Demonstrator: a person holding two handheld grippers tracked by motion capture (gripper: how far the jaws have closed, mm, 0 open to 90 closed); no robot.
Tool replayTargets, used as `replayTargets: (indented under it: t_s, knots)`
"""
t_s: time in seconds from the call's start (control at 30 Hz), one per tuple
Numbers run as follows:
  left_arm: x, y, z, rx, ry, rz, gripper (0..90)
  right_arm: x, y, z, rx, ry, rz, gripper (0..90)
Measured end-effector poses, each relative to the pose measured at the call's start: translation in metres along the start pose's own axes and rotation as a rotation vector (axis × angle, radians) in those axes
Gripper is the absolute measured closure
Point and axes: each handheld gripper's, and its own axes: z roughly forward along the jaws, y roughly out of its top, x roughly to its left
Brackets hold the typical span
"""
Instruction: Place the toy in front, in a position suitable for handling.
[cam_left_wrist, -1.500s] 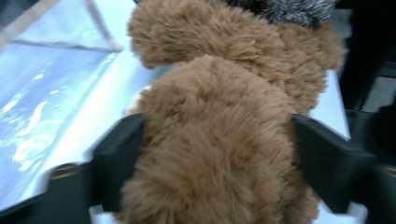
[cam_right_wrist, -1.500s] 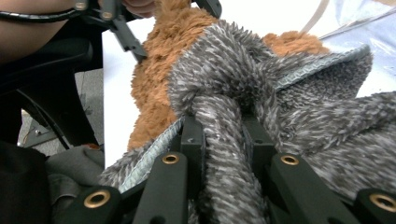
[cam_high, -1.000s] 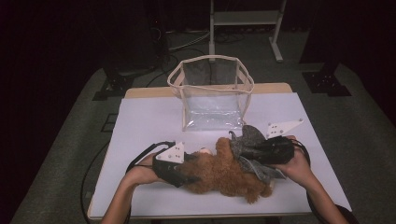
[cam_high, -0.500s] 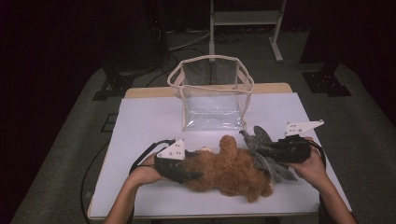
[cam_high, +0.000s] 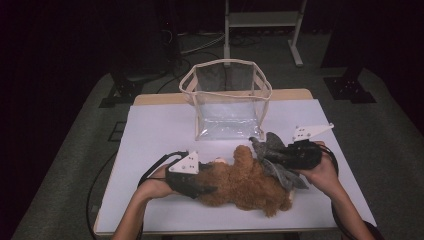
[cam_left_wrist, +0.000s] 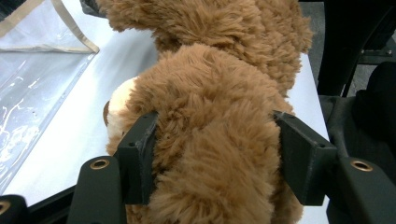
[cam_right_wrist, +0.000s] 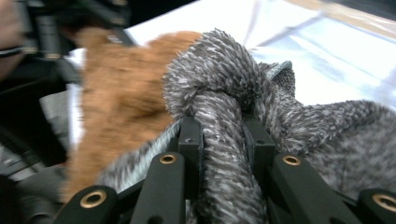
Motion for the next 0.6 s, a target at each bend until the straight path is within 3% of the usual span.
replayTargets:
  t_s: [0.1, 0.23, 0.4, 0.6]
  knots:
    - [0.0, 0.0, -0.001, 0.001, -0.009, 0.008, 36.4, -0.017, -0.008, -0.009, -0.023, -0.041, 0.058, 72.8]
    - [0.001, -0.001, -0.001, -0.004, -0.012, -0.001, 36.1, -0.027, -0.018, -0.019, -0.044, -0.045, 0.109, 72.8]
    - [0.002, 0.0, -0.001, -0.002, 0.002, -0.007, 35.6, -0.013, -0.02, -0.026, -0.056, -0.037, 0.089, 73.0]
    - [0.001, 0.002, 0.0, 0.002, 0.008, -0.005, 35.1, 0.015, -0.013, -0.021, -0.04, 0.031, 0.033, 73.0]
